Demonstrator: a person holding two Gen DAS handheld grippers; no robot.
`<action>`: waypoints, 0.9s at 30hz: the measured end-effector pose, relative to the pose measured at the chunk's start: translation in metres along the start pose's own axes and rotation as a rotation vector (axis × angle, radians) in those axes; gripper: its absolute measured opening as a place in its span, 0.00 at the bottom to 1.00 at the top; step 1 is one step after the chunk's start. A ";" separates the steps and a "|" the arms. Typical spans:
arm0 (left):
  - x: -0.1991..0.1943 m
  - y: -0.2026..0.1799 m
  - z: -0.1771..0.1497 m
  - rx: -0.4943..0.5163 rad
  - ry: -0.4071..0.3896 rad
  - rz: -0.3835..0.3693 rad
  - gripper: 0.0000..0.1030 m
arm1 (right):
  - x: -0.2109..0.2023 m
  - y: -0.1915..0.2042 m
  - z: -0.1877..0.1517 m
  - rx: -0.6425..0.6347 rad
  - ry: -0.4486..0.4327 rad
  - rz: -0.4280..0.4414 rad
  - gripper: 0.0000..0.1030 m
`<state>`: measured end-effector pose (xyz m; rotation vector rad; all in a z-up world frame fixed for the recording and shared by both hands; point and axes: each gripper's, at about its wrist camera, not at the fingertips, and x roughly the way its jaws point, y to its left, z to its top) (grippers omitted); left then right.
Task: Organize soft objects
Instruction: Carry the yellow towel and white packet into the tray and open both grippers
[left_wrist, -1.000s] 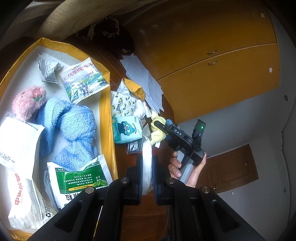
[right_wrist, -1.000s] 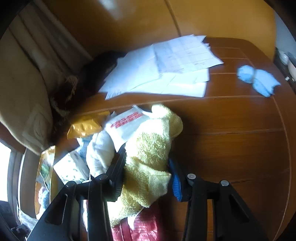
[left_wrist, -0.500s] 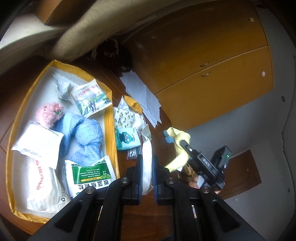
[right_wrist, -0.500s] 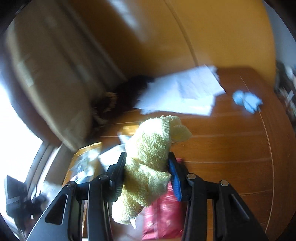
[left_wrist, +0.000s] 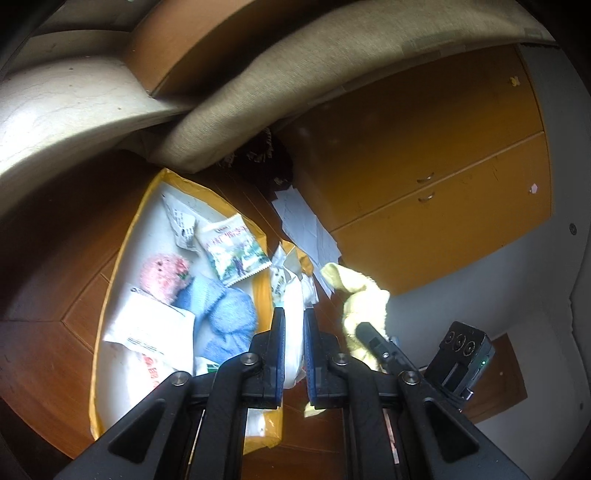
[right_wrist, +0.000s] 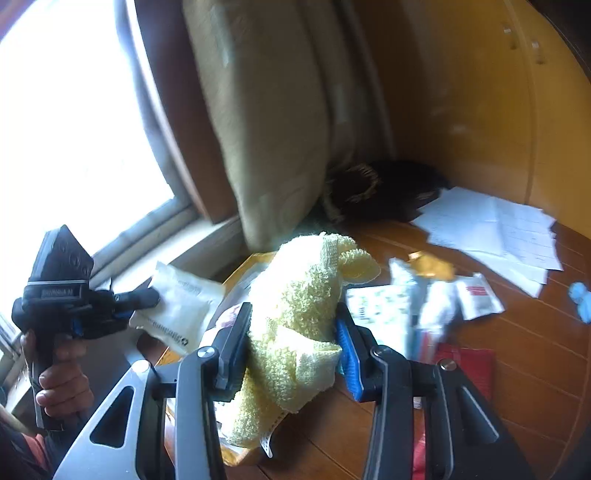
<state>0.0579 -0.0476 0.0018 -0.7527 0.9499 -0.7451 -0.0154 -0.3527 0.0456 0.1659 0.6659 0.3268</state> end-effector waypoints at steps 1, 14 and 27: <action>0.000 0.004 0.002 -0.006 -0.003 0.002 0.07 | 0.009 0.004 0.001 -0.007 0.016 0.011 0.40; 0.019 0.053 0.033 -0.092 0.004 0.032 0.07 | 0.102 0.038 0.028 -0.089 0.119 0.053 0.40; 0.049 0.081 0.035 -0.108 0.052 0.155 0.07 | 0.168 0.031 0.014 -0.101 0.269 0.011 0.41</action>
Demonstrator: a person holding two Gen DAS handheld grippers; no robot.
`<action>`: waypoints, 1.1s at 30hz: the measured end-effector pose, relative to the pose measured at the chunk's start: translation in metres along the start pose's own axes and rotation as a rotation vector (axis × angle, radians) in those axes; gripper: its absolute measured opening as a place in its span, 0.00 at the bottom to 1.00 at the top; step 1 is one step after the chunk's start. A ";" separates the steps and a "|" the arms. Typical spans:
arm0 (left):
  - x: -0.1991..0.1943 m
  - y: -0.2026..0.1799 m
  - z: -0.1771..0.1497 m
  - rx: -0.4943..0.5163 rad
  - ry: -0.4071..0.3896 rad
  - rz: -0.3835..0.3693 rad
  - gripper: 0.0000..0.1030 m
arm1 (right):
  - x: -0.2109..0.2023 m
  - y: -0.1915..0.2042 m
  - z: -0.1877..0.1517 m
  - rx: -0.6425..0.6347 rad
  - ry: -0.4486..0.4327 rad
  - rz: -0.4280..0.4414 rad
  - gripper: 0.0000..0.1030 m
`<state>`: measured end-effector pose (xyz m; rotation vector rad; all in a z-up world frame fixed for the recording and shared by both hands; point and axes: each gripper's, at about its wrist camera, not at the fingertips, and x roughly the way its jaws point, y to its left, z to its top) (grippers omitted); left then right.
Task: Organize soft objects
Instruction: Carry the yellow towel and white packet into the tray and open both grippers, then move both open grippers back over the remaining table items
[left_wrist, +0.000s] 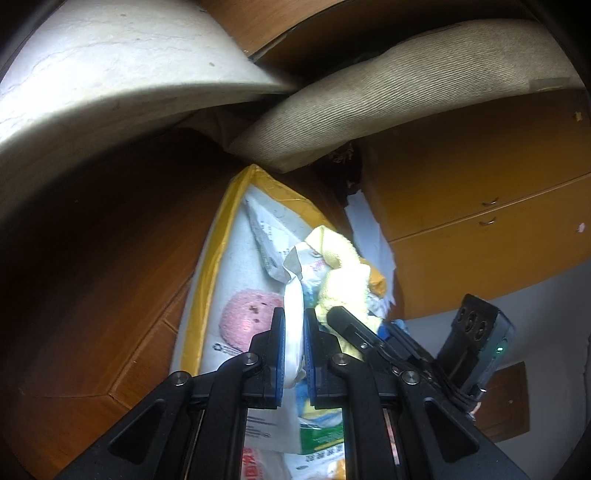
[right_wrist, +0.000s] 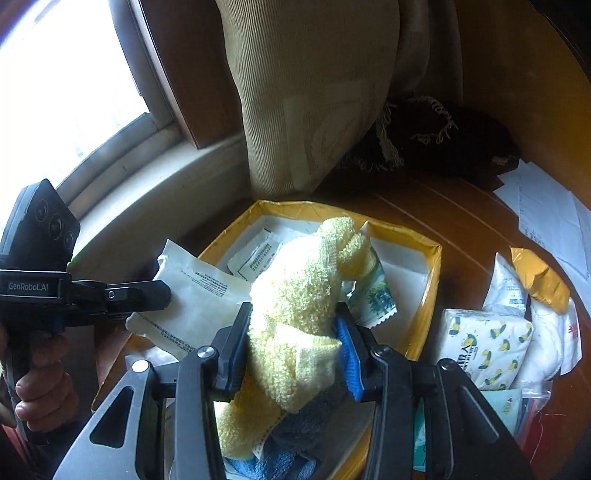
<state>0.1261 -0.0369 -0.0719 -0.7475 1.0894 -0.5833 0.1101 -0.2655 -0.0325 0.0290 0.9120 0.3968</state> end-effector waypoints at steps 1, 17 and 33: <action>0.003 0.000 0.000 0.005 0.007 0.009 0.07 | 0.003 0.000 0.000 -0.002 0.007 -0.002 0.41; -0.006 -0.016 -0.020 0.119 -0.015 0.154 0.51 | -0.019 0.004 -0.004 0.032 -0.055 0.003 0.62; 0.012 -0.124 -0.106 0.401 0.027 0.154 0.56 | -0.130 -0.078 -0.118 0.285 -0.170 0.025 0.64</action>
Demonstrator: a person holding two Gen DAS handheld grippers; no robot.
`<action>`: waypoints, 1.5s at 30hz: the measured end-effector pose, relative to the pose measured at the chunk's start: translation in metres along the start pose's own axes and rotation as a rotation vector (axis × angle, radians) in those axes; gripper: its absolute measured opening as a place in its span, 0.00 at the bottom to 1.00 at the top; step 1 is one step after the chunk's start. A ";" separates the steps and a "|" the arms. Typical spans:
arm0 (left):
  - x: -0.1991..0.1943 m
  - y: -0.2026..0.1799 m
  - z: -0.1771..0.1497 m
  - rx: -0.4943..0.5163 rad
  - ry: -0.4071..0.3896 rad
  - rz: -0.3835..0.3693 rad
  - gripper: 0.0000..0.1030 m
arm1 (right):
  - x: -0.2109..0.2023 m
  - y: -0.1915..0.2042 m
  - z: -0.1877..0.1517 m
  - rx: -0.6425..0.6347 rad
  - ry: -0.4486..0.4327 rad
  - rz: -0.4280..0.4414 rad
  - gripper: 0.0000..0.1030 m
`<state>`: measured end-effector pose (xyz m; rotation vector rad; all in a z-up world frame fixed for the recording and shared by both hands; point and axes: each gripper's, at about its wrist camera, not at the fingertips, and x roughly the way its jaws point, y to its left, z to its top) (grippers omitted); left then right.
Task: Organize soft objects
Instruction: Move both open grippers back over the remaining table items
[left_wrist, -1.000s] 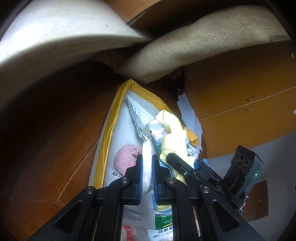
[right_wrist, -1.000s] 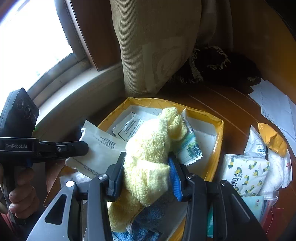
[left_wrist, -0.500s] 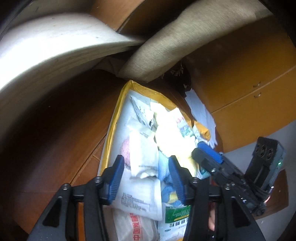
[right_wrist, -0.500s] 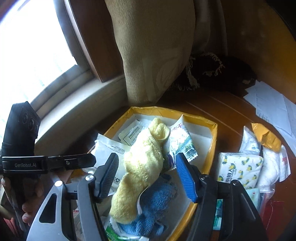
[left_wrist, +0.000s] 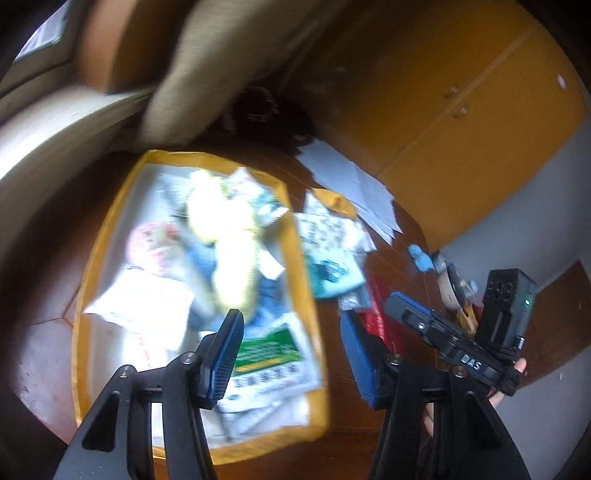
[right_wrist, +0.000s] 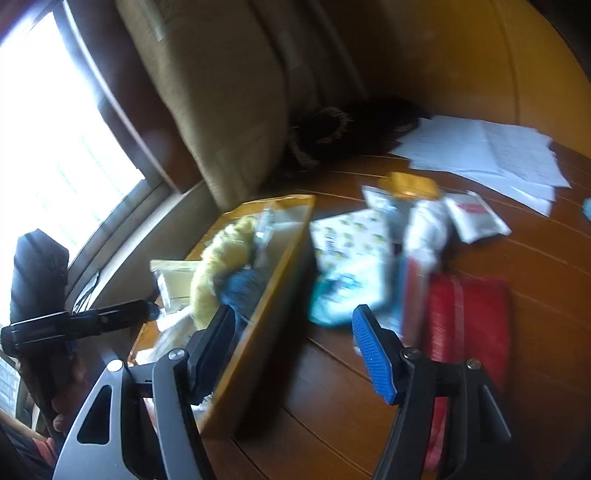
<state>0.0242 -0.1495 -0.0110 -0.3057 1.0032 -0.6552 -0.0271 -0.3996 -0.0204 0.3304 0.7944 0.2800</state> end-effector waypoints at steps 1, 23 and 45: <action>0.004 -0.010 -0.001 0.026 0.007 -0.008 0.57 | -0.005 -0.008 -0.001 0.010 -0.003 -0.009 0.64; 0.130 -0.086 0.038 0.185 0.234 0.113 0.58 | -0.024 -0.120 -0.021 0.295 -0.053 0.022 0.64; 0.172 -0.074 0.050 0.043 0.258 0.160 0.17 | -0.021 -0.108 -0.023 0.266 -0.035 0.022 0.64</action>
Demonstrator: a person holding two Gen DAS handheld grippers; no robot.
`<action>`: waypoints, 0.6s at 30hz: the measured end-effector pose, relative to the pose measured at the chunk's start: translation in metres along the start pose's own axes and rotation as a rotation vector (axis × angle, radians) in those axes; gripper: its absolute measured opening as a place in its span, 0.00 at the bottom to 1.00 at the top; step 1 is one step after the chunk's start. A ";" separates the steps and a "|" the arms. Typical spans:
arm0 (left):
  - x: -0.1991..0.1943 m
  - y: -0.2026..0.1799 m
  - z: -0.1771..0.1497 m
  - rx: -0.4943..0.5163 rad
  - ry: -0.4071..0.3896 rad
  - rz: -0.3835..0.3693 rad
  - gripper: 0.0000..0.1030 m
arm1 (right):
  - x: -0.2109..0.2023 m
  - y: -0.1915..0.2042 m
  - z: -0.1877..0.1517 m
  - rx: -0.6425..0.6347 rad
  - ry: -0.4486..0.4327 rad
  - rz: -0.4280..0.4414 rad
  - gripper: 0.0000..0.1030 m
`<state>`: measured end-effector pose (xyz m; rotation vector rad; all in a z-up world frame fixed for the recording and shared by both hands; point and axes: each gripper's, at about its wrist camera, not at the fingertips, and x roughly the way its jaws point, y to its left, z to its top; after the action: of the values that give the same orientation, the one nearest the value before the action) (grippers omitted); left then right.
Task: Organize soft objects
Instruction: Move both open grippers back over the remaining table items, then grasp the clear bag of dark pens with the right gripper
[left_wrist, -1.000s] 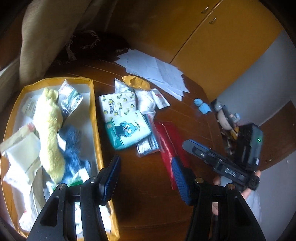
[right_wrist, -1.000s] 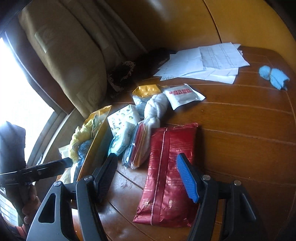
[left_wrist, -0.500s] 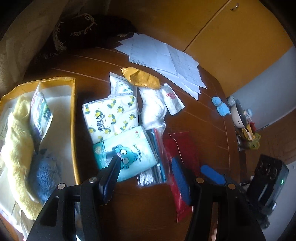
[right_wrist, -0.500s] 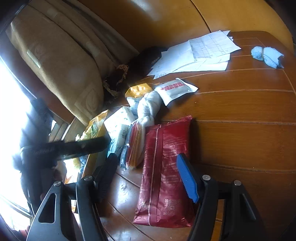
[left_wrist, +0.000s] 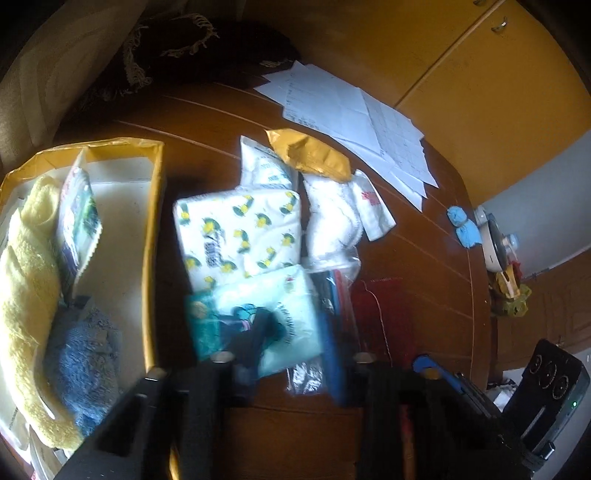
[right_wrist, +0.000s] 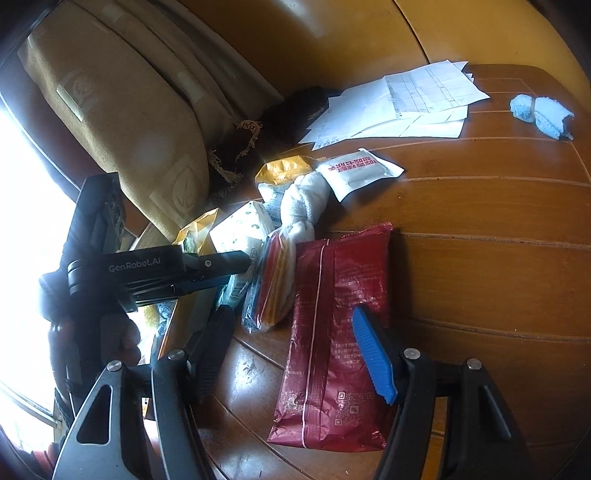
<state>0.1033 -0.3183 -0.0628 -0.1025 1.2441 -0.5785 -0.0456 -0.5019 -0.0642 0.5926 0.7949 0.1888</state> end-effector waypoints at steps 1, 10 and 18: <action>0.000 -0.002 -0.001 0.008 -0.001 0.006 0.14 | 0.000 0.001 0.000 -0.002 -0.001 -0.001 0.64; -0.035 -0.009 -0.022 0.080 -0.052 -0.069 0.00 | 0.002 0.001 -0.001 -0.012 -0.006 0.000 0.64; -0.068 0.006 -0.065 0.064 -0.064 -0.211 0.00 | 0.000 0.012 -0.004 -0.078 -0.007 0.007 0.64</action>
<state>0.0330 -0.2667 -0.0284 -0.1984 1.1590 -0.7910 -0.0472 -0.4902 -0.0594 0.5219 0.7750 0.2229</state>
